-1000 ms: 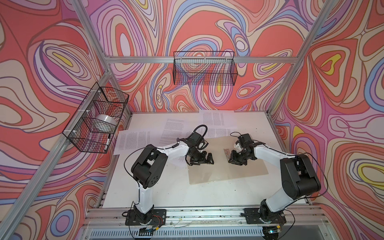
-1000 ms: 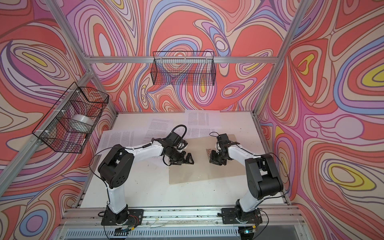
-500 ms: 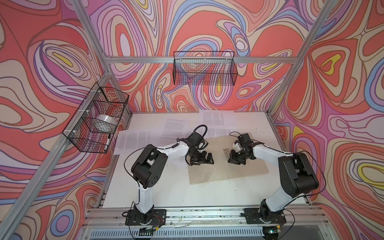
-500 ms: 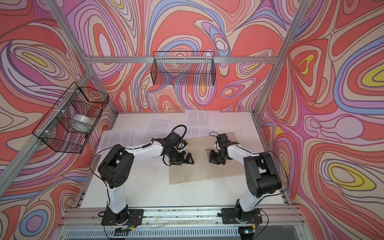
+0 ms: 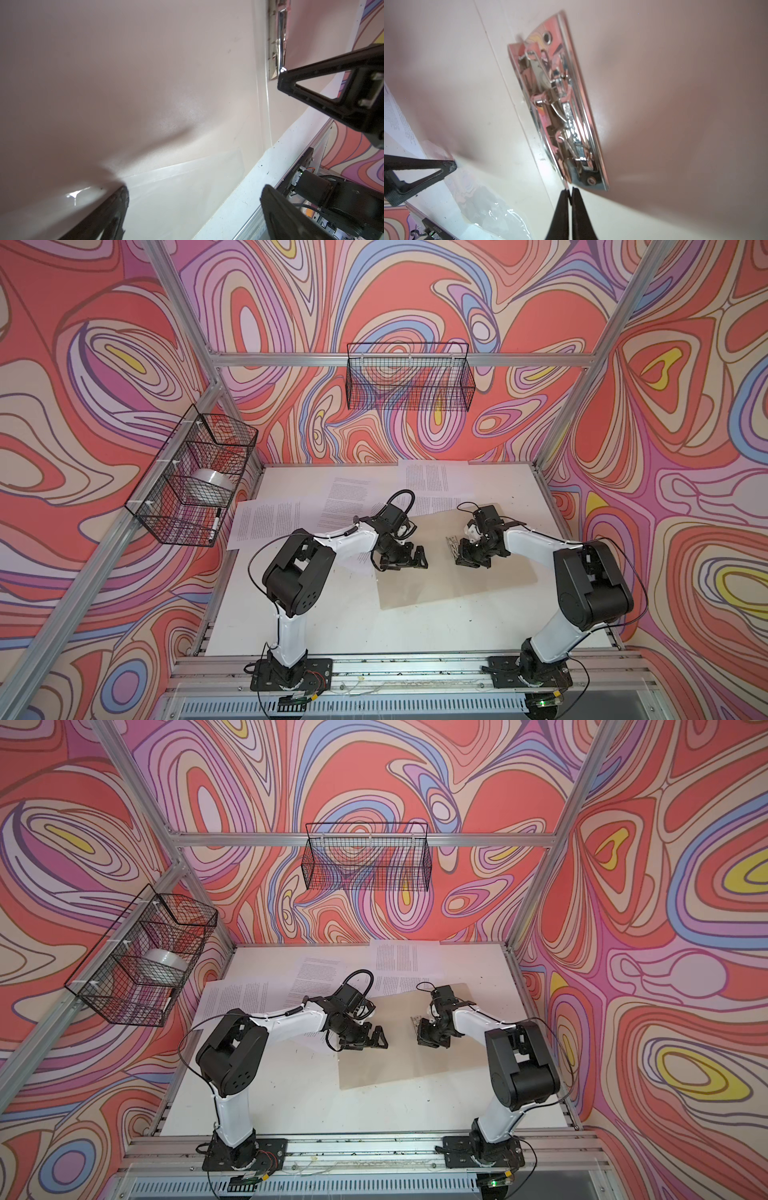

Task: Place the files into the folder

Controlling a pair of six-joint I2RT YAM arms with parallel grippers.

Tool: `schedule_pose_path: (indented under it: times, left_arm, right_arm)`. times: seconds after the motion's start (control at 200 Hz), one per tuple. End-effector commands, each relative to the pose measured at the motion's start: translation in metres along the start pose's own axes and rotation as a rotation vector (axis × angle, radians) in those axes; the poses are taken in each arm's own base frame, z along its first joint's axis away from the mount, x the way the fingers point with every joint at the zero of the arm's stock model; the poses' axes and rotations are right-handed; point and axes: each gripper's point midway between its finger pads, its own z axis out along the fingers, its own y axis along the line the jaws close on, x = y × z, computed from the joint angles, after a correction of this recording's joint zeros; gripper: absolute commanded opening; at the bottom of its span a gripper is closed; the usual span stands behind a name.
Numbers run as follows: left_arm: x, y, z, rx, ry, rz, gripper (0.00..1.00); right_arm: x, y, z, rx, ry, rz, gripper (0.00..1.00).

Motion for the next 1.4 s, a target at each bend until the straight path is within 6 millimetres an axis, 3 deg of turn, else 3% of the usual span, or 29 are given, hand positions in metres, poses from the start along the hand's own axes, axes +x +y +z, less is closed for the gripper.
schedule_pose_path:
  times: [0.0,0.396,0.556,0.866,1.107,1.132,1.207,1.277,1.337,1.392]
  left_arm:
    - [0.064,0.085,0.031,-0.277,0.213,-0.136,1.0]
    - [0.075,0.096,0.038,-0.281,0.224,-0.161,1.0]
    - [0.079,0.1,0.04,-0.288,0.23,-0.162,1.0]
    - [0.078,0.101,0.04,-0.296,0.224,-0.161,1.0]
    - [0.069,0.091,0.035,-0.268,0.197,-0.145,1.0]
    - [0.068,0.088,0.035,-0.26,0.193,-0.141,1.0]
    - [0.062,0.081,0.033,-0.24,0.185,-0.133,1.0]
    - [0.054,0.073,0.029,-0.225,0.166,-0.116,1.0]
    - [0.048,0.064,0.024,-0.203,0.146,-0.102,1.0]
    - [0.044,0.056,0.021,-0.176,0.138,-0.094,1.0]
  right_arm:
    - [0.011,-0.058,0.015,0.262,0.032,0.041,0.0]
    - [0.023,-0.096,0.018,0.47,0.094,0.09,0.0]
    - [0.024,-0.099,0.013,0.499,0.084,0.12,0.0]
    - [-0.01,-0.048,-0.024,0.324,-0.027,0.105,0.0]
    - [-0.029,0.024,-0.055,0.025,-0.056,0.023,0.0]
    - [-0.033,0.03,-0.06,0.004,-0.074,0.009,0.06]
    - [-0.04,0.037,-0.07,-0.011,-0.111,-0.001,0.31]
    - [-0.042,0.039,-0.081,-0.009,-0.139,-0.019,0.38]
    - [-0.04,0.034,-0.091,0.018,-0.18,-0.024,0.35]
    - [-0.035,0.025,-0.101,0.06,-0.216,-0.021,0.19]
